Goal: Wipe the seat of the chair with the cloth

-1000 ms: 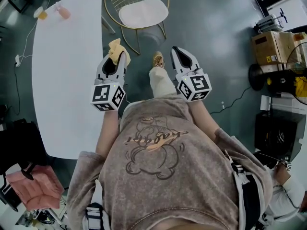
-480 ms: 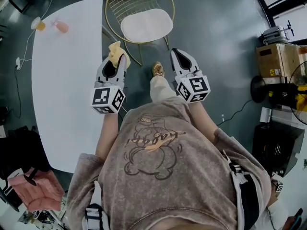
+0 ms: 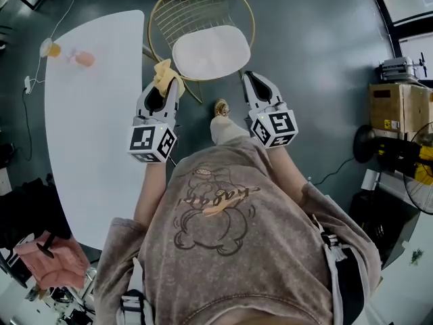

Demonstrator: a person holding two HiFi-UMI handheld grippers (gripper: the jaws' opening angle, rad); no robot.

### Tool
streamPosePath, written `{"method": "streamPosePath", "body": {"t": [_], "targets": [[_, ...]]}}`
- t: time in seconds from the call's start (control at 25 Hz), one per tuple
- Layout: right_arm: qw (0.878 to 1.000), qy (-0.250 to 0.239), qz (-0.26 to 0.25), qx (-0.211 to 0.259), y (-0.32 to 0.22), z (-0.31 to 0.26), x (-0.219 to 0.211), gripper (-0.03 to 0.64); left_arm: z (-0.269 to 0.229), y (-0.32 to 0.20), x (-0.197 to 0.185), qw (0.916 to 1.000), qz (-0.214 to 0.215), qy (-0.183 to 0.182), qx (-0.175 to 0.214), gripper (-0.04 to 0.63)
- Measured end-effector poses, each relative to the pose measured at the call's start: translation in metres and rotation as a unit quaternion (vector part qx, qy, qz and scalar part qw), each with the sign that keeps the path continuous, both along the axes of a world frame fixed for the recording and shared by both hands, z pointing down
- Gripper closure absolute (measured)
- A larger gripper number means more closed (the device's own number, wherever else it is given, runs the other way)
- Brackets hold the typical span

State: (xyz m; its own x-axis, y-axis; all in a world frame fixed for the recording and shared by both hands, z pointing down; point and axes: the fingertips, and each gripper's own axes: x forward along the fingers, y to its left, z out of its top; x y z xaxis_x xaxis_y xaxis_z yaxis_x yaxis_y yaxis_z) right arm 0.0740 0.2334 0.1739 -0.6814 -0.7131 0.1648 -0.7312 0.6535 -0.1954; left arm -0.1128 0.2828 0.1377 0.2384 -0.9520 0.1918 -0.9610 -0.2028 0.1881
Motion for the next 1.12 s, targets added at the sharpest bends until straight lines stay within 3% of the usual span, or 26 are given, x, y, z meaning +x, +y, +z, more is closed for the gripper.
{"method": "streamPosePath", "body": {"t": [0.24, 0.6, 1.12], "targets": [[1.0, 0.006, -0.022, -0.007, -0.074, 0.002, -0.025, 0.591, 0.003, -0.065, -0.025, 0.9996, -0.024, 0.005, -0.01, 0.485], [0.998, 0.02, -0.051, -0.013, -0.152, 0.007, -0.025, 0.591, 0.014, -0.134, -0.025, 0.9978, -0.058, 0.018, -0.025, 0.485], [1.0, 0.001, -0.016, -0.02, -0.176, -0.002, -0.05, 0.591, 0.004, -0.172, -0.052, 0.999, -0.031, 0.018, -0.026, 0.485]]}}
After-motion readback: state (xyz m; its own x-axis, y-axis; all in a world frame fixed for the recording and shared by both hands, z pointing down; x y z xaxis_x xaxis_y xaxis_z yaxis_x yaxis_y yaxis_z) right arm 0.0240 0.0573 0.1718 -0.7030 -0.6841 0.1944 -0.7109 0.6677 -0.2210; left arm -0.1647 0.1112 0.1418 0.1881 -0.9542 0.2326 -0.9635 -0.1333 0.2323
